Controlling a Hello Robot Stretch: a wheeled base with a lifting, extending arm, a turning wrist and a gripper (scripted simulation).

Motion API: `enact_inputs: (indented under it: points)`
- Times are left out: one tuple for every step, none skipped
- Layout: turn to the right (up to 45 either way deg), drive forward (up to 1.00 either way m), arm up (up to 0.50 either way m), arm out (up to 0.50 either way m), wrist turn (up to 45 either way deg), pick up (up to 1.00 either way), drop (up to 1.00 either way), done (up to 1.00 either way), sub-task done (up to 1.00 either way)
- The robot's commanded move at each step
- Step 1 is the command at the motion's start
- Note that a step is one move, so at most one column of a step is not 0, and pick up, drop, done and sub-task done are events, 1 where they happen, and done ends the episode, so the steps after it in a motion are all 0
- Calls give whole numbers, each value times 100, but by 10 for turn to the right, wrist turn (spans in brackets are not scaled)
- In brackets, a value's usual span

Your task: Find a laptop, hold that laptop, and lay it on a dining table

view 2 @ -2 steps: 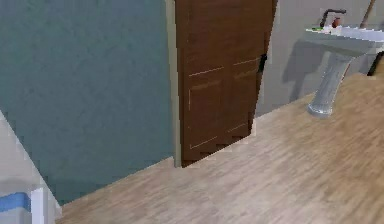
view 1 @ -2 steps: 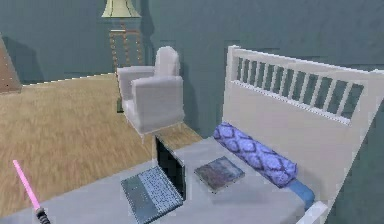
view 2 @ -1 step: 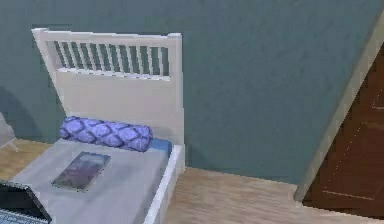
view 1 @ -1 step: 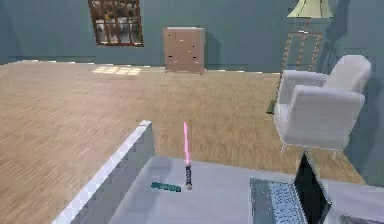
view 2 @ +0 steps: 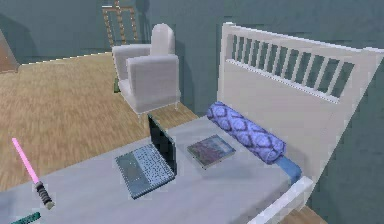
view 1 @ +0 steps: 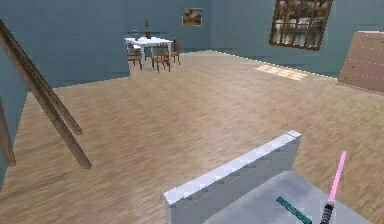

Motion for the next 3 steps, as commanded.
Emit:
enact_inputs:
  points:
    - [-120,0,0,0,0,0,0,0,0]
    - [0,0,50,0,0,0,0,0,0]
    - [0,0,4,0,0,0,0,0,0]
